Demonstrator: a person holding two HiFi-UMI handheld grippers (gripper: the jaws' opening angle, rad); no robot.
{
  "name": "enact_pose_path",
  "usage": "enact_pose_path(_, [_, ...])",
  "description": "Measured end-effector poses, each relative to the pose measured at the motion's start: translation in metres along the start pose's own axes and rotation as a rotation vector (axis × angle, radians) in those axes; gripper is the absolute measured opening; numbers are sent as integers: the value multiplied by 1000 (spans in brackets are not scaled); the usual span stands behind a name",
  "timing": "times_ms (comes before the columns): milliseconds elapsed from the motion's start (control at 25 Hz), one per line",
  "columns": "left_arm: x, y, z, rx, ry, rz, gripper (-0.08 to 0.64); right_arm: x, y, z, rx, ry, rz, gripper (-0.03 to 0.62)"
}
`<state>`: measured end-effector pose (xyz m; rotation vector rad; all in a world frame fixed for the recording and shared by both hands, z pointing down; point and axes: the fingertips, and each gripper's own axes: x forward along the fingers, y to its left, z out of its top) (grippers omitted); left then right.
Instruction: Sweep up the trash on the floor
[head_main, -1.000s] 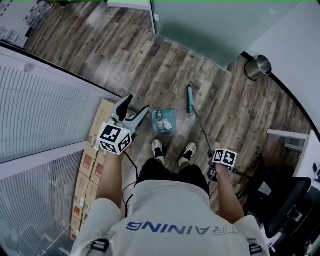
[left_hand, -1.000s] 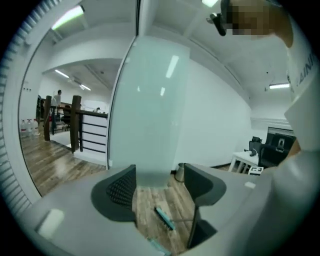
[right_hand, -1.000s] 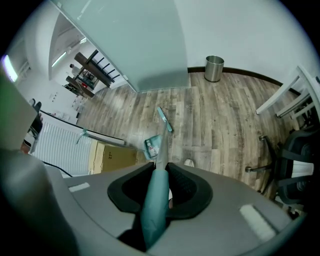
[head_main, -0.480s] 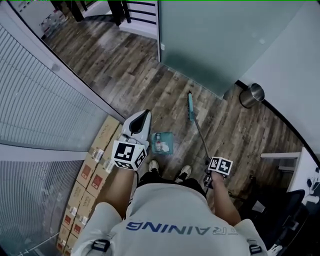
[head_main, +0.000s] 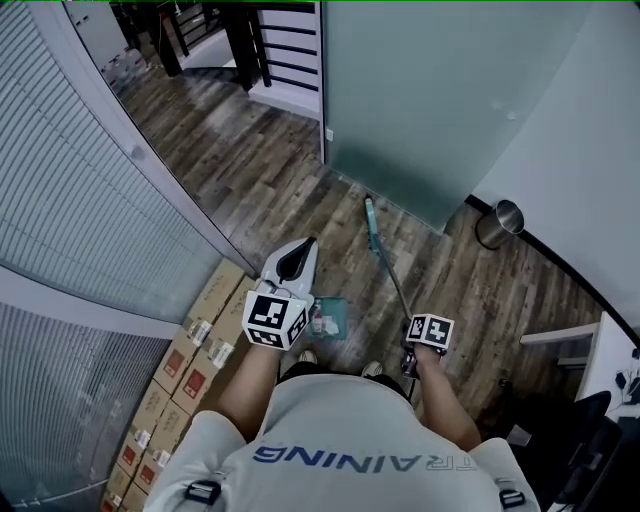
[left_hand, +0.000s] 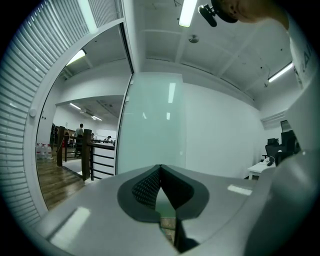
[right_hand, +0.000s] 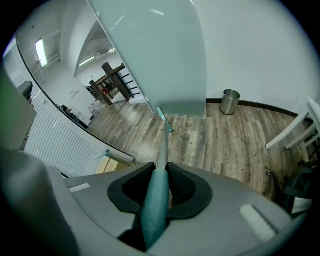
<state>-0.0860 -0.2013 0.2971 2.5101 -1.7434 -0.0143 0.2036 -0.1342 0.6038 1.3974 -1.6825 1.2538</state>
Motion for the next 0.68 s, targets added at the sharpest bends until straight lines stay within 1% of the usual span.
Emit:
enact_pose_path(280, [-2,1,0,-5,1,6,3,1,5,2,-29,3,7,104])
enact_pose_path(680, [-7,4,-3,-14,8,4,3,1,6,-4,-30,13,10,104])
